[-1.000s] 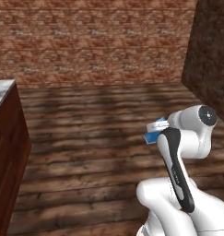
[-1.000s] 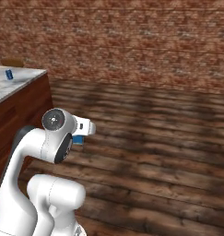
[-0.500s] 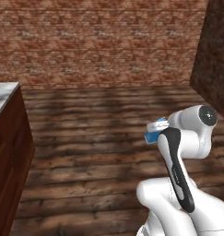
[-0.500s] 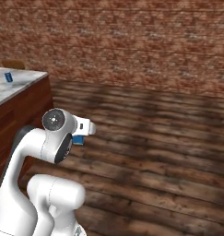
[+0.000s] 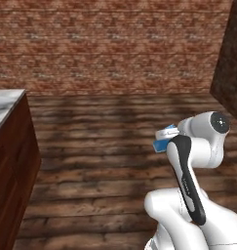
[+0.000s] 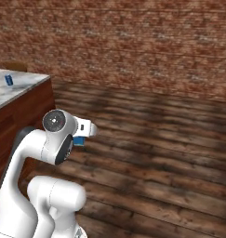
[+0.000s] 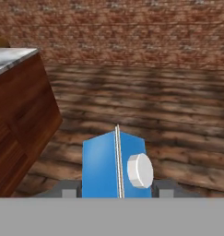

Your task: Move the drinks to the dining counter.

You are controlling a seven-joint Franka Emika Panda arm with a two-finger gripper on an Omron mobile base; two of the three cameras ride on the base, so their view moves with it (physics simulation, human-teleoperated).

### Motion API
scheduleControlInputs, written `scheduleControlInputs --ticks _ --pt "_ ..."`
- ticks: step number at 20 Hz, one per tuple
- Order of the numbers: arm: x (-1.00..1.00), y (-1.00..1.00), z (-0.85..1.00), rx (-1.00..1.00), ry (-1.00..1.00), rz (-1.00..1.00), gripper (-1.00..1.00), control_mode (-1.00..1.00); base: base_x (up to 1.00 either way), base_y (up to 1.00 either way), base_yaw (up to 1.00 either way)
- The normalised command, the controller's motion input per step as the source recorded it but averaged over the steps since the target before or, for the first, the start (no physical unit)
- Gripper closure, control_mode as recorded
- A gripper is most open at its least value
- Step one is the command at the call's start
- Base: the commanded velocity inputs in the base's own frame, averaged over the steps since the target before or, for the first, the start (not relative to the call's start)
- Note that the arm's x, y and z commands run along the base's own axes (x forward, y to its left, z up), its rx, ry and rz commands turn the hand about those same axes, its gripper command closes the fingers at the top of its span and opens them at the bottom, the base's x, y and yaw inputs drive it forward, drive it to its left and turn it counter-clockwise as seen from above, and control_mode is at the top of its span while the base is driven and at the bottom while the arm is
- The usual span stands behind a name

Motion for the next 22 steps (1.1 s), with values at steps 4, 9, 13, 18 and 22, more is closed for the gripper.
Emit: scheduleControlInputs --ticks 4,9,13,18,22 --pt "0.00 0.00 0.00 0.00 0.00 0.00 1.00 1.00 0.46 0.07 0.11" --pt "0.00 0.00 0.00 0.00 0.00 0.00 1.00 1.00 0.46 0.08 0.11" --pt "0.00 0.00 0.00 0.00 0.00 0.00 1.00 1.00 0.44 0.11 0.12" --pt "0.00 0.00 0.00 0.00 0.00 0.00 1.00 1.00 0.45 0.10 0.12" --pt "0.00 0.00 0.00 0.00 0.00 0.00 1.00 1.00 0.45 0.11 0.12"
